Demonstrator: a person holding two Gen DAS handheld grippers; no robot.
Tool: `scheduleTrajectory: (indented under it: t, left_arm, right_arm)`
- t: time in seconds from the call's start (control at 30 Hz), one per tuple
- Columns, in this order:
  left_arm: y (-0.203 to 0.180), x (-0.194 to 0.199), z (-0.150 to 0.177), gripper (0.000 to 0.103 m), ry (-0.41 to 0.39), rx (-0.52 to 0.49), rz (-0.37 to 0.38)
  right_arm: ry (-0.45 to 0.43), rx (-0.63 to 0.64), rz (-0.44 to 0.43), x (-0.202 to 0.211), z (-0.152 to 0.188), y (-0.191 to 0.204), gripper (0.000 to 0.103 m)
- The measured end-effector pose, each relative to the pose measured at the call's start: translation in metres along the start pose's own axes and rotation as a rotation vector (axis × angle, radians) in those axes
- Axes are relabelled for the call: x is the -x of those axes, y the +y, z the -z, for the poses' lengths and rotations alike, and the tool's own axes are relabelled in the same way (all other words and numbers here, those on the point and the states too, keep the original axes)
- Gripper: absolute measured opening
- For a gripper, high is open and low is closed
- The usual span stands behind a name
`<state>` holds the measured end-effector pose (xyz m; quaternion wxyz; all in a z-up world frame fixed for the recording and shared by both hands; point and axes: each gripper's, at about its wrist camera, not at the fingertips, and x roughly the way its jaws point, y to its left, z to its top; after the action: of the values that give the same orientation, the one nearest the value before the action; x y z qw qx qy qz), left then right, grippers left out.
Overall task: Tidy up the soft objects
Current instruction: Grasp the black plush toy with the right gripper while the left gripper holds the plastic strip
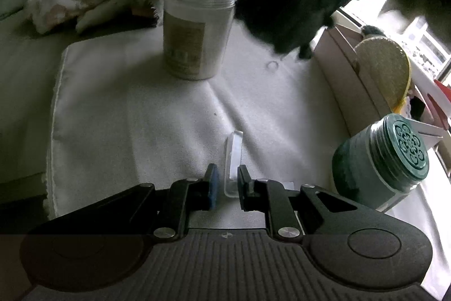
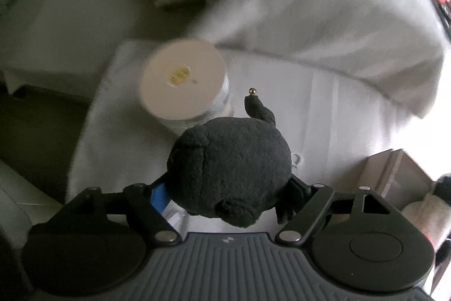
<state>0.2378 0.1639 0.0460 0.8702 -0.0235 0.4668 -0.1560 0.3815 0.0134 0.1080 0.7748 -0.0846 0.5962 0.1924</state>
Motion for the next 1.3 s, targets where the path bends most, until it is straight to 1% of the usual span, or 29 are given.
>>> scheduleTrajectory:
  t: [0.1, 0.23, 0.33, 0.37, 0.47, 0.5, 0.53, 0.6, 0.63, 0.73, 0.8, 0.83, 0.87, 0.9, 0.97, 1.0, 1.03, 1.1, 1.13, 1.17, 1.23, 1.27, 1.3]
  left_arm:
    - [-0.001, 0.000, -0.001, 0.017, 0.007, -0.016, -0.003]
    - [-0.006, -0.002, -0.005, 0.017, 0.025, -0.042, -0.020]
    - [-0.009, -0.007, -0.014, 0.018, 0.062, -0.019, -0.023]
    - [-0.009, -0.009, -0.019, 0.019, 0.081, -0.011, -0.017]
    - [-0.009, -0.016, -0.031, 0.023, 0.126, 0.028, 0.033]
    - [-0.011, -0.018, -0.033, 0.023, 0.136, 0.014, 0.036]
    - [-0.016, -0.019, -0.034, 0.023, 0.146, -0.025, 0.025]
    - [-0.029, -0.020, -0.033, 0.023, 0.152, -0.120, -0.011]
    - [-0.034, -0.020, -0.032, 0.023, 0.151, -0.151, -0.030]
    - [-0.046, -0.023, -0.031, 0.024, 0.156, -0.183, -0.078]
    - [-0.051, -0.025, -0.034, 0.025, 0.174, -0.194, -0.094]
    - [-0.051, -0.026, -0.037, 0.026, 0.182, -0.184, -0.092]
    - [-0.049, -0.027, -0.040, 0.034, 0.188, -0.163, -0.084]
    - [-0.047, -0.029, -0.043, 0.046, 0.193, -0.136, -0.065]
    - [-0.039, -0.031, -0.048, 0.061, 0.211, -0.075, 0.001]
    - [-0.036, -0.032, -0.050, 0.064, 0.222, -0.046, 0.042]
    - [-0.035, -0.033, -0.052, 0.064, 0.226, -0.035, 0.060]
    - [-0.040, -0.033, -0.051, 0.063, 0.230, -0.060, 0.051]
    - [-0.045, -0.034, -0.049, 0.063, 0.227, -0.091, 0.035]
    - [-0.051, -0.033, -0.047, 0.061, 0.223, -0.129, 0.014]
    - [-0.063, -0.033, -0.041, 0.065, 0.216, -0.242, -0.039]
    - [-0.066, -0.033, -0.038, 0.063, 0.210, -0.281, -0.061]
    - [-0.063, -0.035, -0.037, 0.061, 0.208, -0.267, -0.058]
  right_arm:
    - [-0.079, 0.040, -0.021, 0.037, 0.014, 0.003, 0.080]
    - [-0.183, 0.125, -0.028, 0.083, 0.045, 0.010, 0.080]
    - [-0.200, 0.142, -0.059, 0.102, 0.064, 0.005, 0.080]
    - [-0.198, 0.143, -0.069, 0.105, 0.068, 0.005, 0.080]
    - [-0.203, 0.146, -0.078, 0.110, 0.081, 0.002, 0.080]
    - [-0.206, 0.147, -0.079, 0.111, 0.085, -0.001, 0.080]
    - [-0.210, 0.145, -0.080, 0.111, 0.088, -0.005, 0.080]
    - [-0.218, 0.140, -0.078, 0.114, 0.095, -0.012, 0.080]
    - [-0.223, 0.139, -0.073, 0.113, 0.097, -0.015, 0.080]
    - [-0.242, 0.140, -0.044, 0.114, 0.104, -0.023, 0.080]
    - [-0.242, 0.129, -0.048, 0.114, 0.106, -0.029, 0.080]
    - [-0.240, 0.117, -0.059, 0.114, 0.106, -0.033, 0.080]
    - [-0.239, 0.108, -0.068, 0.113, 0.106, -0.034, 0.080]
    - [-0.240, 0.101, -0.077, 0.114, 0.107, -0.036, 0.080]
    - [-0.248, 0.100, -0.086, 0.116, 0.108, -0.036, 0.080]
    - [-0.253, 0.103, -0.088, 0.117, 0.109, -0.036, 0.080]
    - [-0.258, 0.107, -0.088, 0.118, 0.111, -0.035, 0.080]
    - [-0.269, 0.117, -0.084, 0.121, 0.114, -0.033, 0.080]
    - [-0.276, 0.123, -0.079, 0.123, 0.116, -0.033, 0.080]
    - [-0.282, 0.128, -0.075, 0.124, 0.117, -0.032, 0.080]
    - [-0.296, 0.136, -0.063, 0.127, 0.120, -0.032, 0.080]
    - [-0.302, 0.138, -0.059, 0.128, 0.121, -0.032, 0.080]
    - [-0.305, 0.141, -0.057, 0.129, 0.122, -0.033, 0.080]
